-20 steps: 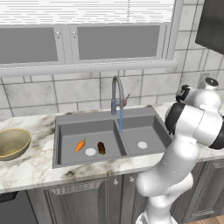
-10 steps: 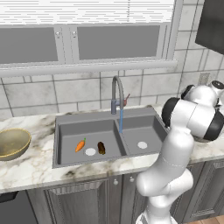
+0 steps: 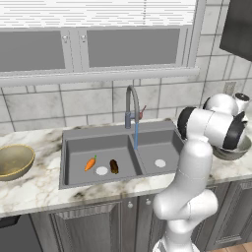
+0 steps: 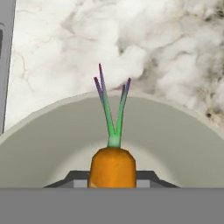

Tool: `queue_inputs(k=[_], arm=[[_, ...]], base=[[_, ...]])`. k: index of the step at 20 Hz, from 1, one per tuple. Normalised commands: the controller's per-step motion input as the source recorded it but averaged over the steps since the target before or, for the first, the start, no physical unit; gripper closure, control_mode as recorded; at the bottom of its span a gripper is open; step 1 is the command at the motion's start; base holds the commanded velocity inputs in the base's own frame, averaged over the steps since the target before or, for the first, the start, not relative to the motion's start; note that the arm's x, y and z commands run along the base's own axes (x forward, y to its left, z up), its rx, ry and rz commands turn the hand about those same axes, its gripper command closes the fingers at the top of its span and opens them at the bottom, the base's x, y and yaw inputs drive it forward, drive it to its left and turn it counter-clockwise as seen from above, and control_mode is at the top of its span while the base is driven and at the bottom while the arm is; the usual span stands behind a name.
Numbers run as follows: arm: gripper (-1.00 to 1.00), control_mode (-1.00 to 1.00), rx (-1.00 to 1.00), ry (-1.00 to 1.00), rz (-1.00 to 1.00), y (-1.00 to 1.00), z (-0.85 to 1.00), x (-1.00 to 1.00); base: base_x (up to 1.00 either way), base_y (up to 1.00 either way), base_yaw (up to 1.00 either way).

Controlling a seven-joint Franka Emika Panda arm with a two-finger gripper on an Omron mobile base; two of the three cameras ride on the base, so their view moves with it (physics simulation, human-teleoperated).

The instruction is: Pick the carrots from the sink and place them in one bowl. Place the sweet potato in the other bowl. Then turn off the sink faucet.

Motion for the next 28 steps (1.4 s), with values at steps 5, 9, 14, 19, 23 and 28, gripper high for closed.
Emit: queue_inputs(k=[5,9,14,19,23,28], arm=[[-1.00,-1.00,0.00,0.00,0.00,-0.29,0.00,-0.08],[-1.00,-1.00,0.00,0.00,0.00,-0.01,0.00,-0.09],[-1.00,-1.00,0.00,0.00,0.00,0.23,0.34,-0.06],[-1.00,-1.00,-0.05,0.00,0.00,0.67,0.37,-0.38],[-1.00,-1.00,-0.05,0.00,0.00,0.89,0.14,-0.41],[-1.00,-1.00,-0.01,0.00,0.00,0.85,0.19,-0.37]], base=[[0.00,0.00,0.00],[0.00,0.00,0.00],[0.00,0.00,0.00],[0.00,0.00,0.00],[0.00,0.00,0.00],[0.00,0.00,0.00]])
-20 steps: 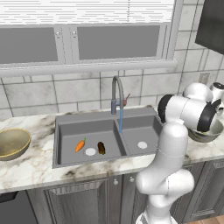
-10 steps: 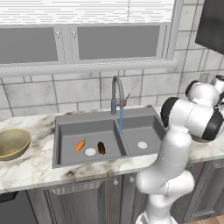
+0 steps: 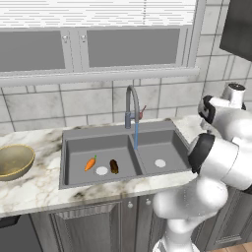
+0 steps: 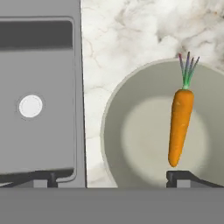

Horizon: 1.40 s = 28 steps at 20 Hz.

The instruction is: Pick the carrots from the sink and place them in one bowl. Place the sweet potato in the other bowl. Then turn off the sink faucet.

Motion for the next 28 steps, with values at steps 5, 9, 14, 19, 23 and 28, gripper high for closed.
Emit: queue_inputs(k=[5,9,14,19,23,28], arm=[[-1.00,-1.00,0.00,0.00,0.00,0.75,0.31,-0.27],[-1.00,-1.00,0.00,0.00,0.00,0.71,0.29,-0.19],[-1.00,-1.00,0.00,0.01,0.00,0.72,0.16,-0.19],[-1.00,-1.00,0.02,0.01,0.00,0.74,0.01,-0.17],[-1.00,-1.00,0.06,0.00,0.00,0.71,0.00,-0.07],[-1.00,-1.00,0.07,0.00,0.00,0.79,0.00,-0.09]], base=[[0.00,0.00,0.00],[0.00,0.00,0.00],[0.00,0.00,0.00],[0.00,0.00,0.00],[0.00,0.00,0.00],[0.00,0.00,0.00]])
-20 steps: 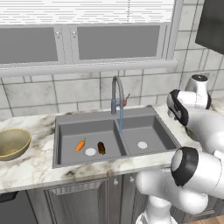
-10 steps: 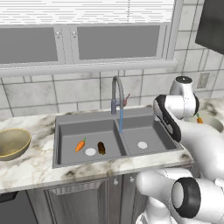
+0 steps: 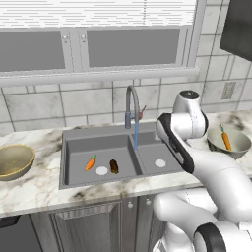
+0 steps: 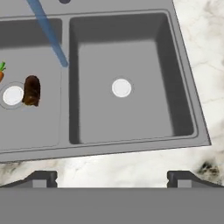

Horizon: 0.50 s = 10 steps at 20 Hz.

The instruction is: Pick the carrots from the sink and place them in one bowl. Place the sweet potato in the other bowl. Then turn off the sink faucet.

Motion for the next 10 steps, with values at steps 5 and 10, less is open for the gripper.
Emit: queue_inputs(k=[5,10], arm=[[-1.00,-1.00,0.09,0.01,0.01,0.82,-0.01,-0.05],[-1.00,-1.00,0.10,0.09,0.02,0.79,-0.10,0.00]], base=[[0.00,0.00,0.00],[0.00,0.00,0.00]])
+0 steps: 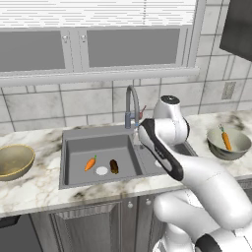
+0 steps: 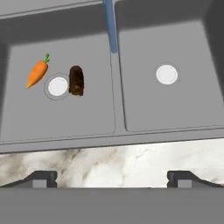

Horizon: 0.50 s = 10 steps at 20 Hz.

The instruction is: Pick the carrots from the sink and place them in one bowl. Place the sweet potato in the other bowl. Then turn off the sink faucet.

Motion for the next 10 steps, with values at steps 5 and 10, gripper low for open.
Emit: queue_inputs(k=[5,10], arm=[[-1.00,-1.00,0.10,0.12,0.03,0.74,-0.17,0.00],[-1.00,-1.00,0.07,0.14,0.03,0.73,-0.18,0.00]], base=[[0.00,0.00,0.00],[0.00,0.00,0.00]])
